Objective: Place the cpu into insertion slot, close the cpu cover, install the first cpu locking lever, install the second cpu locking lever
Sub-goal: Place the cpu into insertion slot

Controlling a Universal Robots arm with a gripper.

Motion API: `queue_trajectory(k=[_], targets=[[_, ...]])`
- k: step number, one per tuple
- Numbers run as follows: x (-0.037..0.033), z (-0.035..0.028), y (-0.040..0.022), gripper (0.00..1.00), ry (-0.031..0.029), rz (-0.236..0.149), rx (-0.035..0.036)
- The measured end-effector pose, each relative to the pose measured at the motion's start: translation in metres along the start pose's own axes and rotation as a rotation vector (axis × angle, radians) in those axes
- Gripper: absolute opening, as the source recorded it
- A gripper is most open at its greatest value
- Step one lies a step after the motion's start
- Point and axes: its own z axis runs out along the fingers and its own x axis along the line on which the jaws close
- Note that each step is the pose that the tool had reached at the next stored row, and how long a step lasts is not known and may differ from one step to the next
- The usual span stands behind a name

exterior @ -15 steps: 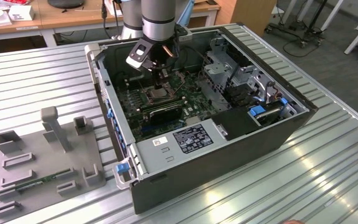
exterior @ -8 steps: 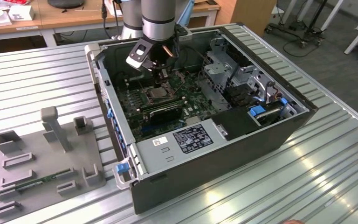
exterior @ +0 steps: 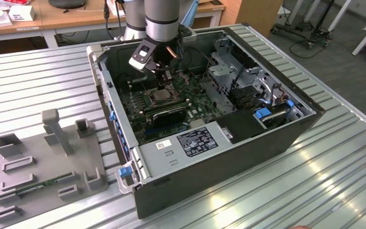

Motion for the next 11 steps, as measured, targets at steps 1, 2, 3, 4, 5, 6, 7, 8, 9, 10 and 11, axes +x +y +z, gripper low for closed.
queue_trajectory(k=[1,2,3,4,5,6,7,8,9,10,11], targets=[[0.0,-0.0001,0.0007,0.11,-0.0002,0.0,0.0001],[0.0,0.0001,0.0015,0.11,0.0,0.0,0.0001],[0.0,0.0003,0.0022,0.11,0.0,0.0,0.0],[0.0001,0.0008,0.0026,0.11,0.0001,0.0,-0.0001],[0.0,0.0017,0.0027,0.11,0.0,0.0,0.0],[0.0,0.0028,0.0027,0.11,0.0001,0.0,-0.0001],[0.0,0.0039,0.0029,0.11,0.0001,0.0,-0.0001],[0.0,0.0045,0.003,0.11,0.0001,0.0,-0.0001],[0.0,0.0053,0.0031,0.11,0.0,0.0,-0.0001],[0.0,0.0059,0.0032,0.11,0.0,0.0,0.0],[-0.0001,0.006,0.0032,0.11,-0.0001,0.0,0.0]])
